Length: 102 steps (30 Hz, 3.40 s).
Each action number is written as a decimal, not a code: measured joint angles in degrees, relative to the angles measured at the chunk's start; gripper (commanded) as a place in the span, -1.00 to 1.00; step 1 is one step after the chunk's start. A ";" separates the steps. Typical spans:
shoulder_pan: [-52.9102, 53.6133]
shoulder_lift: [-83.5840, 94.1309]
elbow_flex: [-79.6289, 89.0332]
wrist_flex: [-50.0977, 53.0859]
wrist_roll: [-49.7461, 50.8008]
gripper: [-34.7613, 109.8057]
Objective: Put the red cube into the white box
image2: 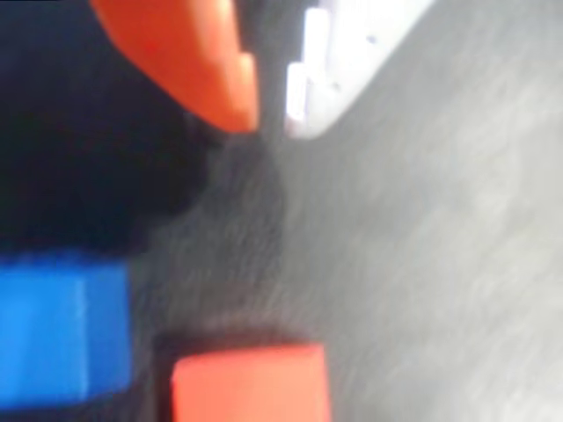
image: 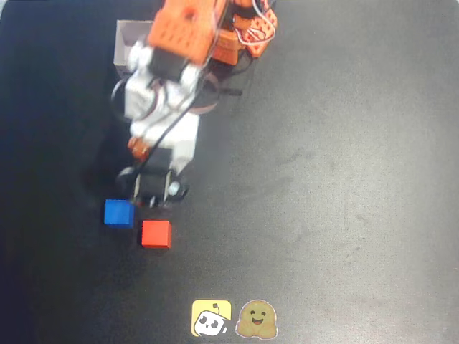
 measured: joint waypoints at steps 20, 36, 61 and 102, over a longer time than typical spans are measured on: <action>-2.37 -14.15 -13.80 -1.85 -1.67 -0.49; -1.58 -18.72 -17.05 -1.85 0.53 -0.48; -4.92 -21.71 -19.42 -1.23 6.50 -0.26; -4.92 -26.02 -20.30 2.81 8.09 -0.23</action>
